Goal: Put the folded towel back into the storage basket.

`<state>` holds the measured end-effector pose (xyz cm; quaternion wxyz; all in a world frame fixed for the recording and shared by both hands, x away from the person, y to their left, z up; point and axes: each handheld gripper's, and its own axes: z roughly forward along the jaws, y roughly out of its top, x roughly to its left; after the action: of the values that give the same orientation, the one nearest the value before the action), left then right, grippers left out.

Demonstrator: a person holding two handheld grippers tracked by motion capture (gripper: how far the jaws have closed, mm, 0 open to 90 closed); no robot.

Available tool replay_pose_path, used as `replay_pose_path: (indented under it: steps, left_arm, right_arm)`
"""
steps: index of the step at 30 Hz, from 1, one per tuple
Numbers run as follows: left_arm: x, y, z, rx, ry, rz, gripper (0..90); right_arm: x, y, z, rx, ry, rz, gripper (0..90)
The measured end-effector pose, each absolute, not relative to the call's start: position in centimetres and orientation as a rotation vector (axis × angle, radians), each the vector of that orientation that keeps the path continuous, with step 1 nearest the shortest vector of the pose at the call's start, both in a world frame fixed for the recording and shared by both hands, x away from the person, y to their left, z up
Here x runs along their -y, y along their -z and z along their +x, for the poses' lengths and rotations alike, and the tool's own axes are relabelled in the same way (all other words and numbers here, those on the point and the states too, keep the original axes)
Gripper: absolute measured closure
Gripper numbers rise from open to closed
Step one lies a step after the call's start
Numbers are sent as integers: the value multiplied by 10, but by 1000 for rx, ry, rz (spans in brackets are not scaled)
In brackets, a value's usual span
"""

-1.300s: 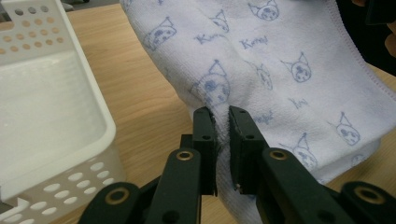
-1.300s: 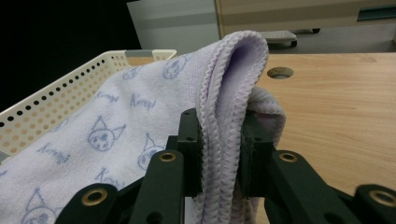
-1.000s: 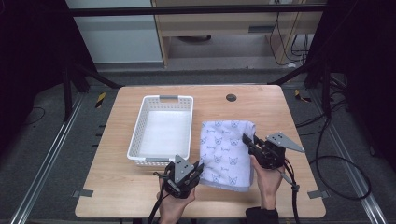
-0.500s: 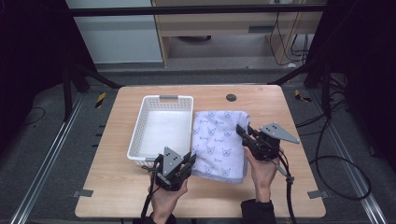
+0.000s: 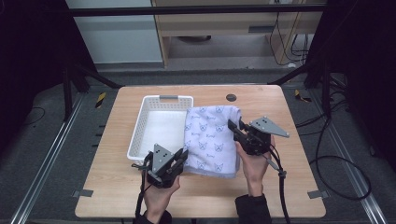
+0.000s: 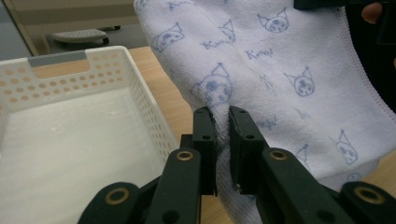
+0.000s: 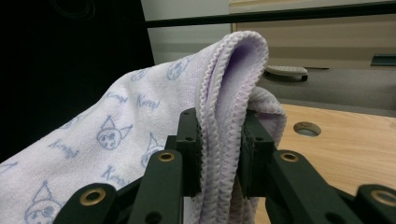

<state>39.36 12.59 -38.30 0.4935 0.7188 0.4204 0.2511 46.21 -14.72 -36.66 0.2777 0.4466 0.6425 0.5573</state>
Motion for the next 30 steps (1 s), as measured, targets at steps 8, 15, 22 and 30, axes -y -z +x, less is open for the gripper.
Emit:
replay_pose_path:
  steps: [8,15,22,30]
  left_arm:
    - [-139,378,400,-1046,-628,1716,816]
    - [-146,376,405,-1065,-638,1697,816]
    - [-155,374,409,-1089,-663,1672,816]
    - [-162,373,412,-1108,-669,1642,816]
  right_arm:
    - [131,357,472,-1730,-1494,1186,734]
    - [121,356,480,-1736,-1491,1177,734]
    - [108,351,486,-1728,-1498,1155,734]
    - [99,346,490,-1727,-1504,1150,733]
